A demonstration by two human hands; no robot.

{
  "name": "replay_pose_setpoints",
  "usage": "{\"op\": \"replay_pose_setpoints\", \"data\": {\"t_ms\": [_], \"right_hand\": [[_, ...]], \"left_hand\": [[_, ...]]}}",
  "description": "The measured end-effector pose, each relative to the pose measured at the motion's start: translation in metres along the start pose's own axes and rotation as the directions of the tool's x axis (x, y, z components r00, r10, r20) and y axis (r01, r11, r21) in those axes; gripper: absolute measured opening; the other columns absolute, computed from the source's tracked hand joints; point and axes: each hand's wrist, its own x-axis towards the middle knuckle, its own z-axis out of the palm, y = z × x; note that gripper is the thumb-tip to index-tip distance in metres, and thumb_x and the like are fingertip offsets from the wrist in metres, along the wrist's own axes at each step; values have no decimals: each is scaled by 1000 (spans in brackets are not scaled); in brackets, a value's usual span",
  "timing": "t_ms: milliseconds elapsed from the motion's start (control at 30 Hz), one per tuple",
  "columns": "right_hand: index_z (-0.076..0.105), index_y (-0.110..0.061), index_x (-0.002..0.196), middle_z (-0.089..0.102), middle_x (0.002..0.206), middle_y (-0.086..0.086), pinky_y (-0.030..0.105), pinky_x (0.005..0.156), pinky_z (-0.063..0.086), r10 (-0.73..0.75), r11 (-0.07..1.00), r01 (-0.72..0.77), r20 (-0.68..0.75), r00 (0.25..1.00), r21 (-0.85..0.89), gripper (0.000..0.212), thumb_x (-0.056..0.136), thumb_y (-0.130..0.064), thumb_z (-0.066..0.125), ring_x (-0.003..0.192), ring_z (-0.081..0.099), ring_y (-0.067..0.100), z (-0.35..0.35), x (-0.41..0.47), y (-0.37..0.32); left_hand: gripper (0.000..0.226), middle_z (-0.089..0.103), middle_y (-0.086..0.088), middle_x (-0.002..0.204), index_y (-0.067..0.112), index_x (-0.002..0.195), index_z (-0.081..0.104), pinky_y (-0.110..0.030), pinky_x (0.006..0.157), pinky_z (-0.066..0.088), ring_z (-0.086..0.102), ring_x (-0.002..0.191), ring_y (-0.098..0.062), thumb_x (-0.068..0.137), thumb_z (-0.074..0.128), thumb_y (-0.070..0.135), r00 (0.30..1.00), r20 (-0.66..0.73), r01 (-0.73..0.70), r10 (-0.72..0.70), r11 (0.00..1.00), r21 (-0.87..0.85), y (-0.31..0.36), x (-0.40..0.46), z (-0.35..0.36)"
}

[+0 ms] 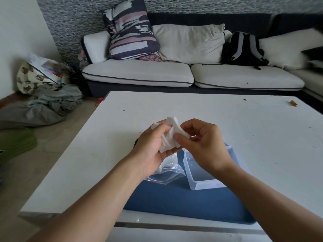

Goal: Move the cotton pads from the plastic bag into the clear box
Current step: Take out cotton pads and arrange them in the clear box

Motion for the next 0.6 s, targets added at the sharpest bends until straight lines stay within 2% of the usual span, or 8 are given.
{"op": "replay_pose_setpoints", "data": {"t_ms": [100,167,267,367,467,533,600], "right_hand": [[71,-17,82,70,71,-11,19,63,51,-20,998,20,8,1000,-60,16,84,-2,73,63,62,5,1,0,1],[71,-15,82,68,69,-12,18,62,48,-20,997,22,19,1000,-70,14,84,-1,72,61,58,4,0,1,2],[71,-12,85,70,74,-2,30,63,53,-2,998,4,30,1000,-55,9,86,-3,71,64,61,11,-4,3,2],[73,-11,90,74,81,2,43,70,59,10,1000,-10,56,998,-4,4,88,-14,70,75,69,22,-5,1,-1],[74,-13,85,73,78,3,36,67,56,39,999,-39,50,998,0,27,84,-40,76,72,67,17,0,-3,-6],[73,-12,81,71,75,6,30,60,50,67,997,-67,13,998,-29,36,80,-48,80,65,61,12,3,-3,-8],[72,-11,80,70,73,9,28,57,46,102,995,-103,-11,995,-7,37,79,-46,80,61,57,11,4,-3,-9]], "left_hand": [[61,61,-33,129,-1,134,54,-42,86,61,68,107,-37,75,56,10,999,25,21,-20,999,-48,0,-1,-1],[54,66,-31,123,1,132,55,-42,84,62,69,102,-35,79,48,2,999,44,24,-21,997,-70,0,0,-3],[46,70,-24,111,4,130,56,-39,76,63,73,89,-28,87,39,-1,997,75,32,-26,996,-87,1,-1,-3],[47,66,-28,125,5,134,55,-39,80,63,71,100,-32,90,38,1,998,64,30,-24,996,-80,1,-1,-3],[45,60,-29,134,11,137,53,-45,94,57,62,122,-39,96,37,5,998,55,5,-3,999,-36,-1,-2,1],[43,62,-23,127,17,137,52,-46,100,51,63,115,-35,100,34,7,998,57,-20,20,1000,3,-2,-4,4],[41,64,-19,120,18,134,54,-49,104,48,63,107,-31,100,35,7,997,67,-34,34,999,-4,-2,-5,6]]}}
